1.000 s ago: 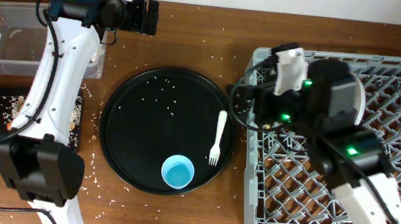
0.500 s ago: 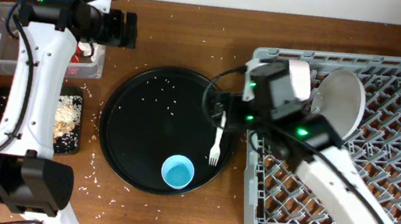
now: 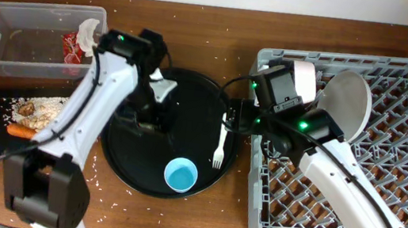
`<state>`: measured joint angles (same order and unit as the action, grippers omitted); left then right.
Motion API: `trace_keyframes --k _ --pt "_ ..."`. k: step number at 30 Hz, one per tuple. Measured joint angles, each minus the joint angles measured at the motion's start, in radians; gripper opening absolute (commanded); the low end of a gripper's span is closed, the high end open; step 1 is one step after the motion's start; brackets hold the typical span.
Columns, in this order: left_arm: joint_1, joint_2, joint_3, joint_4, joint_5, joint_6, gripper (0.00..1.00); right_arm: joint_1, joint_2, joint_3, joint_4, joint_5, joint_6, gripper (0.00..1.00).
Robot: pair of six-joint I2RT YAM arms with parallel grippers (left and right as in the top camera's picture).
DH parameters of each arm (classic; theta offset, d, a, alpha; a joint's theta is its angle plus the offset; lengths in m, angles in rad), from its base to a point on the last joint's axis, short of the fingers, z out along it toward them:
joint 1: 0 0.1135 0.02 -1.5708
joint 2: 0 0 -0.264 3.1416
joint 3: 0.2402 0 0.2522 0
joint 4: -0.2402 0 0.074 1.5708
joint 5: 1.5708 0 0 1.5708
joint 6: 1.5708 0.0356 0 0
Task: Sort waste into correct bins and load items into the dishwasher rack
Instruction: 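Grasp the blue cup on the black tray with the left gripper and lift, then hand the blue cup from the left gripper to the right gripper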
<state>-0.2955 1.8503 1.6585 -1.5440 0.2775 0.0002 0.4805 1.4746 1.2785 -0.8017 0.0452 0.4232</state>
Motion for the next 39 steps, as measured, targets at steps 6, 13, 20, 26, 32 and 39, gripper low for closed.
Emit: trace_keyframes --k 6,13,20,26,32,39 --pt "-0.097 -0.055 -0.257 0.125 0.015 -0.035 0.81 -0.006 0.0 0.0 -0.001 0.0 0.0 0.97" --pt "-0.097 -0.057 -0.454 0.391 0.026 -0.053 0.23 -0.006 0.0 0.0 0.001 0.0 0.0 0.97" --pt "-0.094 -0.057 -0.456 0.405 0.027 -0.057 0.01 -0.006 0.0 0.0 0.004 -0.001 0.0 0.97" --pt "0.076 -0.055 -0.145 0.406 0.055 -0.051 0.0 -0.006 -0.024 0.035 0.044 -0.066 -0.058 0.98" --pt "0.303 -0.056 -0.036 0.653 0.511 -0.015 0.01 -0.006 -0.097 0.171 0.13 -0.132 -0.204 0.99" --pt "0.33 -0.056 -0.036 0.805 0.949 0.042 0.0 -0.03 -0.084 0.172 0.358 -0.396 -0.271 0.99"
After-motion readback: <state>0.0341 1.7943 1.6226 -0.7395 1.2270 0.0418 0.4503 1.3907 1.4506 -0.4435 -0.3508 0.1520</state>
